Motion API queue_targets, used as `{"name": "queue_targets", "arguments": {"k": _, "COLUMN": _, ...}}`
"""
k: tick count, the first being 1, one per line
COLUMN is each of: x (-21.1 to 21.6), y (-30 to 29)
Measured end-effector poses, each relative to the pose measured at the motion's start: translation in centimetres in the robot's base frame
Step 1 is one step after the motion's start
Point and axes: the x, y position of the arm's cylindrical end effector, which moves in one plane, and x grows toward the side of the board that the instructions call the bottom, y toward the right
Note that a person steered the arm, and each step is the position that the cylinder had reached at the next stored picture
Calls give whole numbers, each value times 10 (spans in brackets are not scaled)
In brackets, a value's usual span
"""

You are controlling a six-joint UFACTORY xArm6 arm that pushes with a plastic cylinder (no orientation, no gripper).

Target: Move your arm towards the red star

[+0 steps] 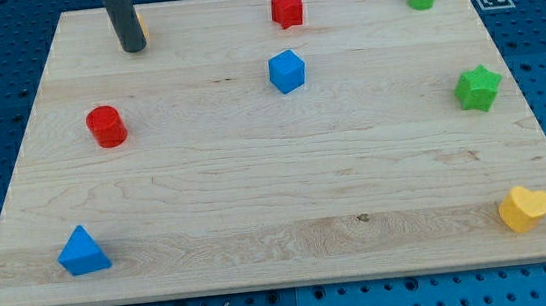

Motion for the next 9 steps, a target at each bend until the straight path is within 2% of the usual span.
{"name": "queue_targets", "arguments": {"k": 3, "x": 0, "y": -11}}
{"name": "queue_targets", "arguments": {"k": 4, "x": 42, "y": 3}}
{"name": "queue_targets", "arguments": {"k": 6, "x": 47, "y": 6}}
{"name": "queue_targets", "arguments": {"k": 7, "x": 57, "y": 54}}
{"name": "queue_targets", "arguments": {"k": 9, "x": 58, "y": 85}}
